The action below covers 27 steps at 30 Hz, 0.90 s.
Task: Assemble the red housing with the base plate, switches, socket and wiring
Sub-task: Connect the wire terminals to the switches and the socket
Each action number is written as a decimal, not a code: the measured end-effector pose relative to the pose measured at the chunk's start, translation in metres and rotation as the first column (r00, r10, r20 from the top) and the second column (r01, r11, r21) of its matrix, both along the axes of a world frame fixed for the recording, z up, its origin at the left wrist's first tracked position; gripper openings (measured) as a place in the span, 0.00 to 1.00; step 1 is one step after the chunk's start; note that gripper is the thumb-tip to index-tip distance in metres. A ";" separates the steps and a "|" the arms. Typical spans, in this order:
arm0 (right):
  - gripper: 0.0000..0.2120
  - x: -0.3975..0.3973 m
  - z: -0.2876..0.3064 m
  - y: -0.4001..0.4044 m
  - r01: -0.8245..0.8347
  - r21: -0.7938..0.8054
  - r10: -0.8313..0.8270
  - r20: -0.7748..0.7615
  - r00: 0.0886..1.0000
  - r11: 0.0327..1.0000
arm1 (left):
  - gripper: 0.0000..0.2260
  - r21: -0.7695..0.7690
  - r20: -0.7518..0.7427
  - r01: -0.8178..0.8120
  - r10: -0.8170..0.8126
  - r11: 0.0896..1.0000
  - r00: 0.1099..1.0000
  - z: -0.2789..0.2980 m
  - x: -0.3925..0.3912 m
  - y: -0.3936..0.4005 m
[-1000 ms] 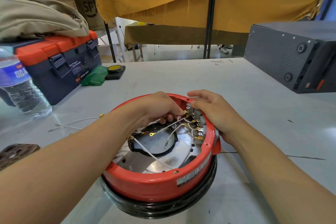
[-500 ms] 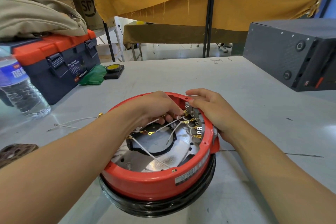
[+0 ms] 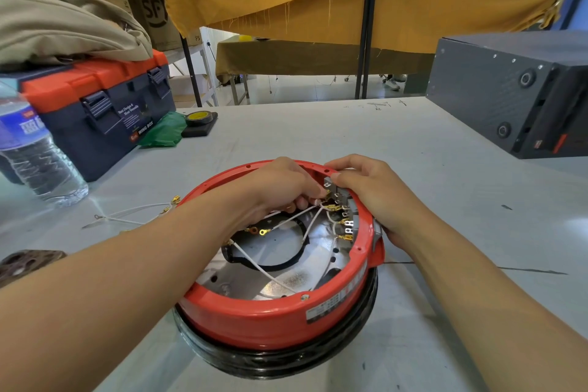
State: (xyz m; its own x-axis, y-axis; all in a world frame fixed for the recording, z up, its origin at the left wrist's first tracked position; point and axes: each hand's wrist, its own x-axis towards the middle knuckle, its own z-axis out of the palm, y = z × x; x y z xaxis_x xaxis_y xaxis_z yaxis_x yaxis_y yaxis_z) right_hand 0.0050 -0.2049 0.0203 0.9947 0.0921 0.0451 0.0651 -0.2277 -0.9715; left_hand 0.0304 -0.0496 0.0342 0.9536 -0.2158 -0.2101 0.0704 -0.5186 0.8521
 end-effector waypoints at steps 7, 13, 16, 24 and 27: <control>0.08 0.001 0.000 -0.001 0.002 -0.026 -0.002 0.000 1.000 1.000 | 0.06 -0.015 0.012 0.025 -0.025 1.000 1.000 0.001 0.000 0.003; 0.08 0.002 0.000 -0.001 -0.003 -0.034 0.003 0.001 1.000 0.999 | 0.06 -0.057 0.031 0.043 -0.041 0.997 0.999 0.006 -0.002 0.008; 0.08 0.002 -0.001 -0.002 -0.006 -0.031 0.006 0.006 1.000 0.999 | 0.03 -0.042 0.027 0.088 -0.087 0.995 0.996 0.011 -0.005 0.011; 0.08 0.002 0.000 -0.002 -0.007 -0.039 0.007 0.009 1.000 0.999 | 0.08 0.062 0.067 0.200 -0.204 0.978 0.977 0.027 -0.020 0.006; 0.08 0.001 0.001 -0.001 -0.003 -0.040 0.004 0.013 1.000 0.999 | 0.06 0.190 0.160 0.189 -0.220 0.963 0.962 0.022 -0.027 0.001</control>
